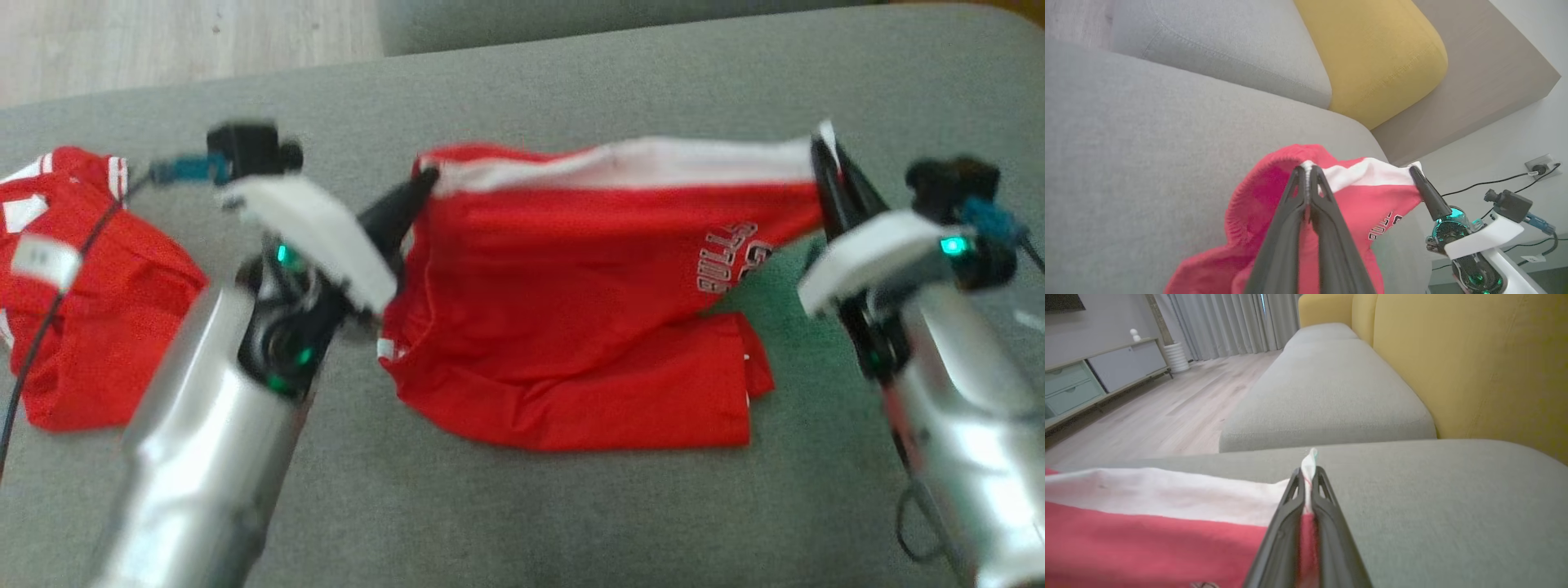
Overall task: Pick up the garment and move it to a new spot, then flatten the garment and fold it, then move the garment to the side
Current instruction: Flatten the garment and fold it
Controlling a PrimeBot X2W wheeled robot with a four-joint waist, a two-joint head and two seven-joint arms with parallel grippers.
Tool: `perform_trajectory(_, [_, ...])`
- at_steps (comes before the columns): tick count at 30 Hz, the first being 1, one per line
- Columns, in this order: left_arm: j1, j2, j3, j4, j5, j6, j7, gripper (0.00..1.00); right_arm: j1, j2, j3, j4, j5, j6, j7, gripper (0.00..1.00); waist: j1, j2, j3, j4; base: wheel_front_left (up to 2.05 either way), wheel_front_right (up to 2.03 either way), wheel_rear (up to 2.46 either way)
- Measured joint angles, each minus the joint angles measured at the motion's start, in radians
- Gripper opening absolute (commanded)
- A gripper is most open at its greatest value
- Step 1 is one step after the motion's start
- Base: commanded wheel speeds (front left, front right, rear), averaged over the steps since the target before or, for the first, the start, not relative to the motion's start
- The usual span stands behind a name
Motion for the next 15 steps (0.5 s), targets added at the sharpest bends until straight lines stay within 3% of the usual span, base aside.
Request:
perform_trajectory(5, [0.137, 0.066, -0.001, -0.13, -0.005, 0.01, 0.013, 0.0, 0.154, -0.071, -0.016, -0.223, 0.062, 0.0, 0.096, 0.0, -0.0001, 0.0, 0.011, 0.012, 0.0, 0.0, 0.0])
perform_trajectory(9, [0.107, 0.088, 0.003, -0.183, 0.01, 0.041, 0.023, 0.0, 0.153, -0.085, -0.055, -0.363, 0.057, 0.0, 0.173, 0.0, -0.0001, 0.0, 0.047, 0.016, 0.0, 0.0, 0.0])
perform_trajectory(11, [-0.006, 0.087, 0.014, -0.19, 0.022, 0.056, 0.034, 0.0, 0.081, -0.091, -0.08, -0.444, 0.024, 0.0, 0.248, 0.0, 0.0001, 0.0, 0.098, 0.016, 0.0, 0.0, 0.0])
perform_trajectory(15, [-0.224, 0.077, 0.043, -0.129, 0.008, 0.046, 0.056, 0.0, -0.147, -0.078, -0.079, -0.441, -0.049, 0.0, 0.296, 0.0, 0.0003, 0.0, 0.176, 0.007, 0.0, 0.0, 0.0])
